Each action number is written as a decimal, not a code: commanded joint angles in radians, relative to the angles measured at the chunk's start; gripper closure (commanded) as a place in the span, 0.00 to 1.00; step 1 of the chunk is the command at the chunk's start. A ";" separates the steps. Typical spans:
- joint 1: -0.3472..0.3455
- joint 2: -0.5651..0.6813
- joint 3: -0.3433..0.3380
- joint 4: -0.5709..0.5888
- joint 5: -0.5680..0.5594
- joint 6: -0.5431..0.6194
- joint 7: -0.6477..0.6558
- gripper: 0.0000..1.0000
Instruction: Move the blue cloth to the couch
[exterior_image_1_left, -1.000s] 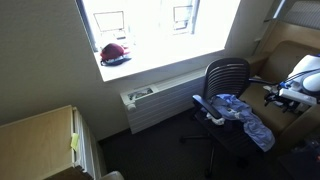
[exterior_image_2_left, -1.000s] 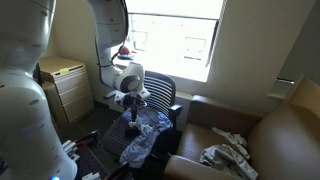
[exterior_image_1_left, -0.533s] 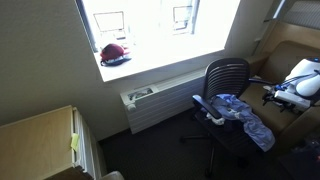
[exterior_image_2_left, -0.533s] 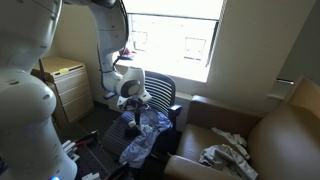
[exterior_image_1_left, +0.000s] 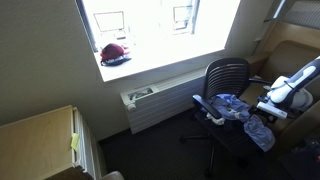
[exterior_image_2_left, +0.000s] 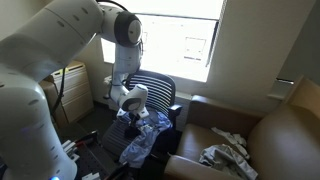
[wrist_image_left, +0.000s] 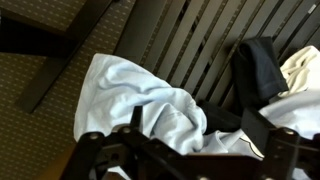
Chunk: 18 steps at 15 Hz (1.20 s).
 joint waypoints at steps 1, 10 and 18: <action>0.005 0.011 -0.003 0.028 0.062 -0.020 -0.054 0.00; 0.117 0.204 -0.046 0.248 0.156 0.092 -0.009 0.00; 0.172 0.237 -0.071 0.345 0.215 0.155 0.052 0.00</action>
